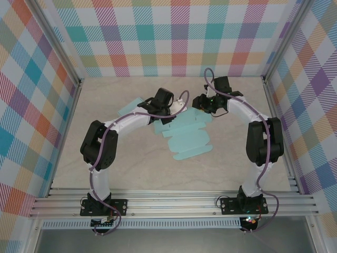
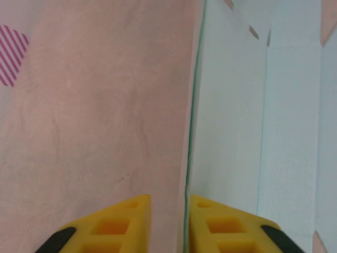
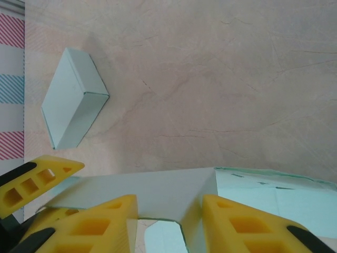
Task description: Fold the paper box
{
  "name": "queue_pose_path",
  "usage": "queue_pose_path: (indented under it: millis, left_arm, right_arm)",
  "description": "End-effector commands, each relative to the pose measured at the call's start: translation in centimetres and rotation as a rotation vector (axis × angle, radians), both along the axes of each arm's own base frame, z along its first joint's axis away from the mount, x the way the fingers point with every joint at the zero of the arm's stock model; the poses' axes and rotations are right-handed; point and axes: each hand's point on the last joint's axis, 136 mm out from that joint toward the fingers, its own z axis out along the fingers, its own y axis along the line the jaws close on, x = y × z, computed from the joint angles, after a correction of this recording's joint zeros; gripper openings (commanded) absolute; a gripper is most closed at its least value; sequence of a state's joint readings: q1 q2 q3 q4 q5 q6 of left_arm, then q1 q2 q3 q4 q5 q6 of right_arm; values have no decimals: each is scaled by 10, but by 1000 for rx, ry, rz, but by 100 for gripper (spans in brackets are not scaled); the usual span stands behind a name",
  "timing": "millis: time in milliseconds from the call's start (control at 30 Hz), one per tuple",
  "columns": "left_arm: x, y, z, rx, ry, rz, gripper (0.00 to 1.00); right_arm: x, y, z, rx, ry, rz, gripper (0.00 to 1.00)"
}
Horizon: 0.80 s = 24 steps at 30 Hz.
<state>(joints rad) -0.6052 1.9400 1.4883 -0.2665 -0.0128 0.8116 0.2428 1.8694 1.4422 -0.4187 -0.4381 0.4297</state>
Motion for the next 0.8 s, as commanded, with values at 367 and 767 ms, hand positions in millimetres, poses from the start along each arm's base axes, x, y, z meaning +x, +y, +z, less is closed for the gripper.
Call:
queue_pose_path:
  millis: [367, 767]
  left_arm:
    - [9, -3, 24, -17, -275, 37, 0]
    - [-19, -1, 44, -31, -468, -2, 0]
  right_arm:
    - [-8, 2, -2, 23, -1, -6, 37]
    - [-37, -54, -23, 15, -3, -150, 39]
